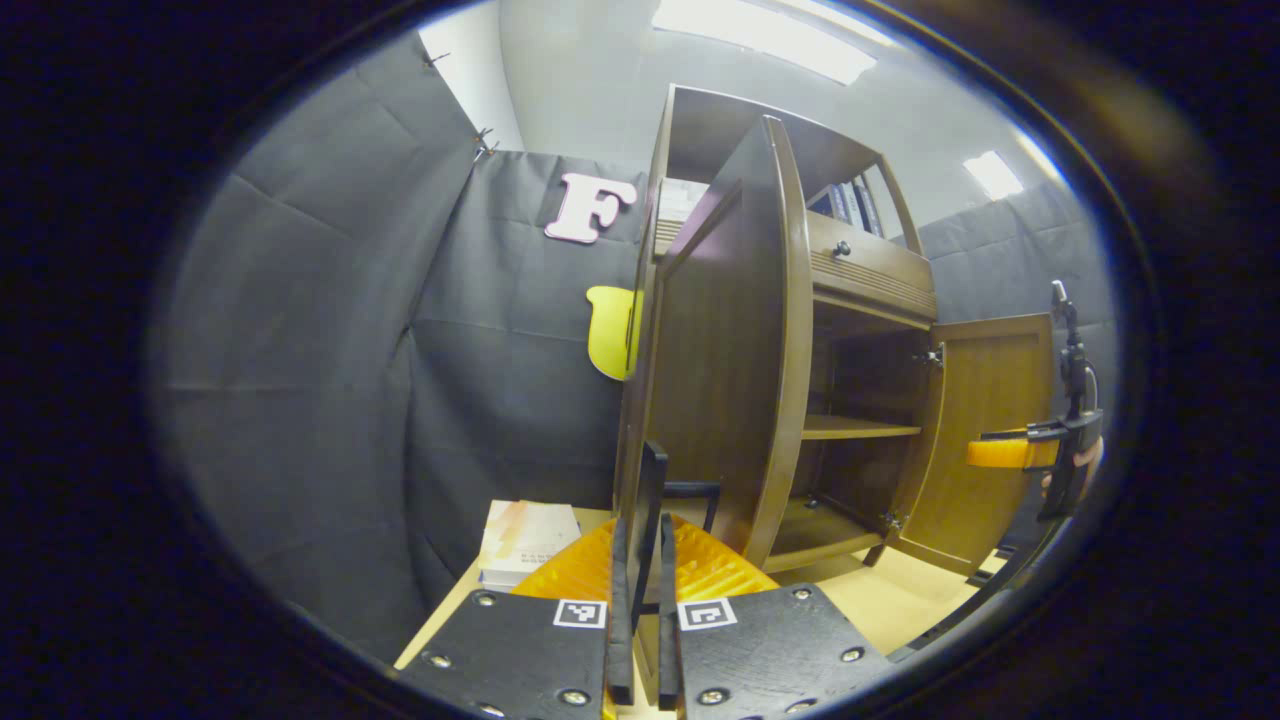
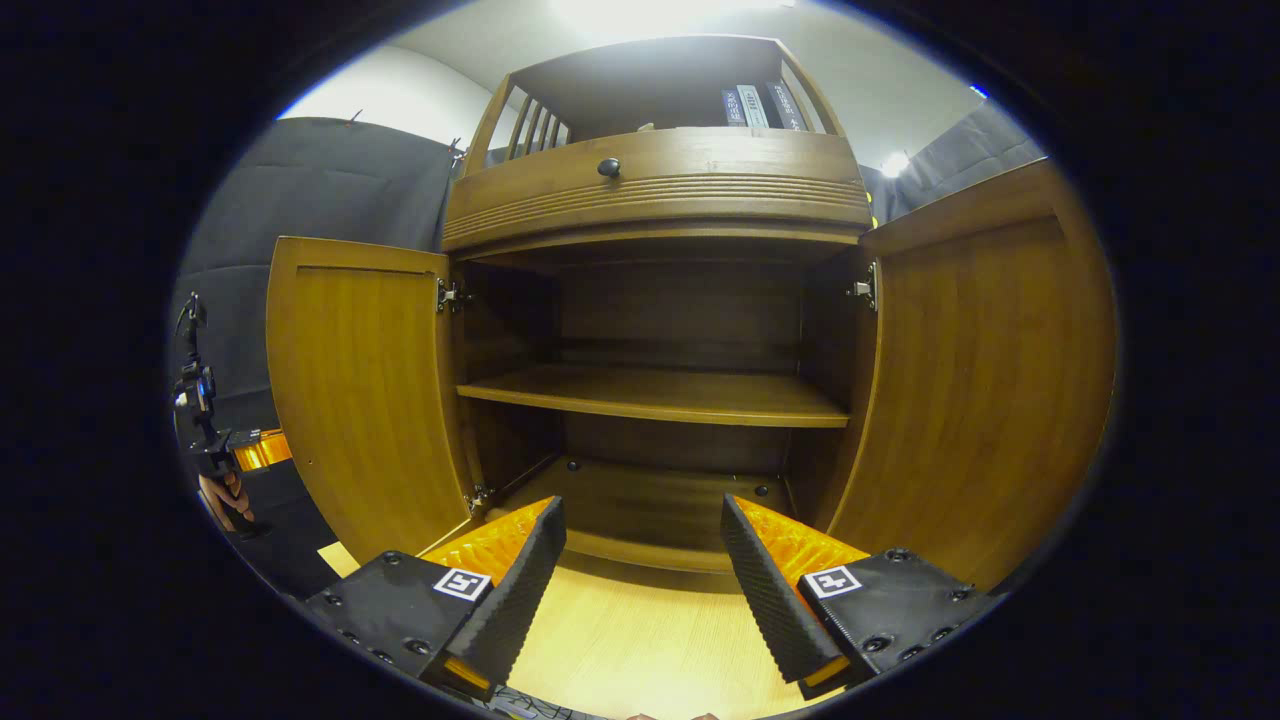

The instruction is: Open the right door of the double-door shoe cabinet with the right hand, and open the left door with the left hand.

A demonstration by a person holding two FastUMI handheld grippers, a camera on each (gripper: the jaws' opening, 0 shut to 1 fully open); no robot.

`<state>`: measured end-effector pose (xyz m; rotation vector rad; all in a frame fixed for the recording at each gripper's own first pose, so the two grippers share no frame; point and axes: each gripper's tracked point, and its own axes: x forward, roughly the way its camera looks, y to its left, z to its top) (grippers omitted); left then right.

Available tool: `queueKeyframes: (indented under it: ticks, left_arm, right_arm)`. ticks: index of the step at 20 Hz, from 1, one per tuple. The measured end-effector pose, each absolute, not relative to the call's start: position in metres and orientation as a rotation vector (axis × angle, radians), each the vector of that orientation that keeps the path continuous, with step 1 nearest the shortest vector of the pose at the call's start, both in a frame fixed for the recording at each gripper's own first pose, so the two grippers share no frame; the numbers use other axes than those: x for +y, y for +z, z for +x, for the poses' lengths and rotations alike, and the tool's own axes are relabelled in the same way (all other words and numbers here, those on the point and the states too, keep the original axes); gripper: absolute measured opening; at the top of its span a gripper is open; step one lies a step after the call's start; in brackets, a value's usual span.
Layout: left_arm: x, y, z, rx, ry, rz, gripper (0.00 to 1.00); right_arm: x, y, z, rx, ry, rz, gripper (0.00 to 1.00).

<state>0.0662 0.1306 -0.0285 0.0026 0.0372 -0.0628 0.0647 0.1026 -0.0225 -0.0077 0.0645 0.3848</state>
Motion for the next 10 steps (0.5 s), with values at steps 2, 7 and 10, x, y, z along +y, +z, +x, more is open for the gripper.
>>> queueKeyframes:
  ticks: [2, 7, 10]
  left_arm:
    - [0.145, -0.031, 0.068, 0.045, -0.066, 0.009, 0.12]
    - [0.16, -0.032, 0.073, 0.055, -0.099, -0.037, 0.13]
    - [0.161, -0.032, 0.073, 0.058, -0.102, -0.015, 0.13]
  right_arm:
    - [0.101, -0.021, 0.066, 0.071, 0.38, -0.002, 0.93]
    - [0.084, -0.013, 0.073, 0.055, 0.331, 0.009, 0.94]
    - [0.069, -0.011, 0.076, 0.048, 0.298, 0.005, 0.94]
